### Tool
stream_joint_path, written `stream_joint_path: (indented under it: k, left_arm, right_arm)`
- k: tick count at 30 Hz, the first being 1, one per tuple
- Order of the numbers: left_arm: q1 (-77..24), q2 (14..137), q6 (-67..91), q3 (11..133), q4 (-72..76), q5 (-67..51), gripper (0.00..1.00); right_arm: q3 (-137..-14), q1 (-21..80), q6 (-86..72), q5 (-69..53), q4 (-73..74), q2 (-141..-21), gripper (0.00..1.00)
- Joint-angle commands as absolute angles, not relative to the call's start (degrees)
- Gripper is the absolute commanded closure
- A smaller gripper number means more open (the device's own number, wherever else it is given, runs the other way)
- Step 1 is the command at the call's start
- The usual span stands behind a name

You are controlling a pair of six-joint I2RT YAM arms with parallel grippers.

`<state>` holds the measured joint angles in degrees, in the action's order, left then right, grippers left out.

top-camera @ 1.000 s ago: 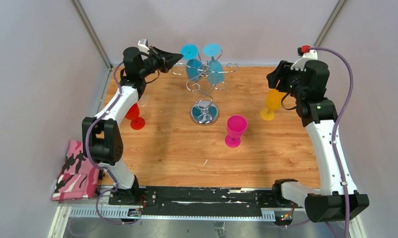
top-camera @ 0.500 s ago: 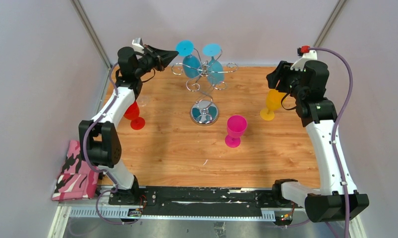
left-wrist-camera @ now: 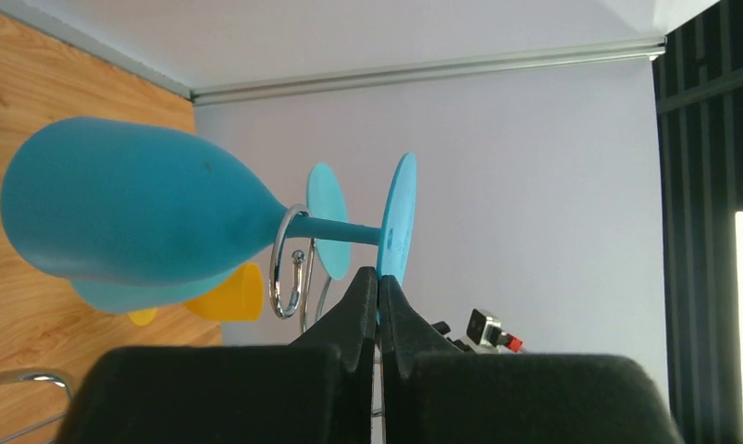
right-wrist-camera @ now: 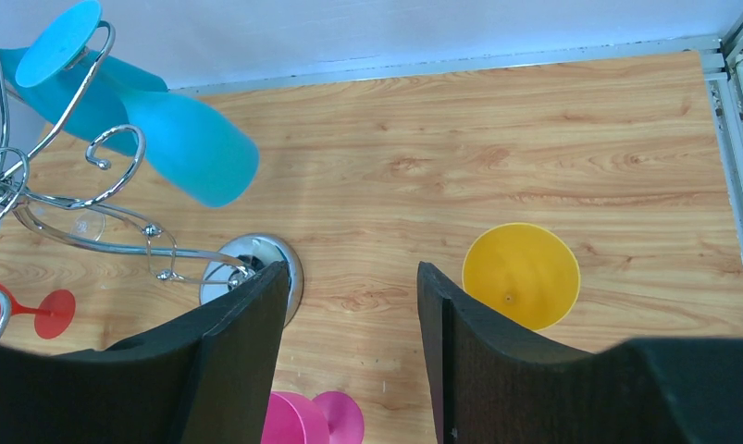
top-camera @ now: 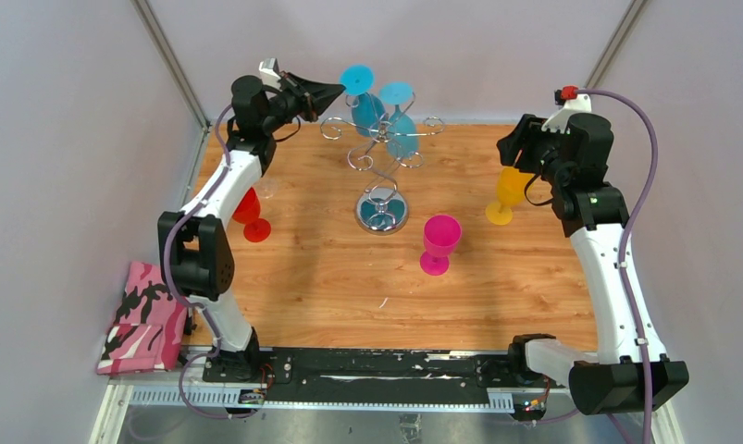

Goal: Take the wine glass off the wine glass rack

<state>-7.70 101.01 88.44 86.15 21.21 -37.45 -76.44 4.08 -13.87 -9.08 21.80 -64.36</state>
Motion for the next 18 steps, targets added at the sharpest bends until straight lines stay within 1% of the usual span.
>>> stream_joint_path:
  k: [1,6,18]
  left_arm:
    - [-9.0,102.2,88.9,88.0,22.7,-38.2,1.0]
    - [-9.8,100.5,88.3,85.9,22.7,-38.7,1.0]
    - [-8.8,89.7,84.1,72.1,22.6,-38.9,1.0]
  right_arm:
    - [-75.8,3.4,-14.3,-9.6,20.5,-63.2,0.42]
    - [-75.6,3.4,-14.3,-9.6,20.2,-63.4,0.42]
    - [-75.2,3.1,-14.8,-10.8,19.8,-63.5,0.41]
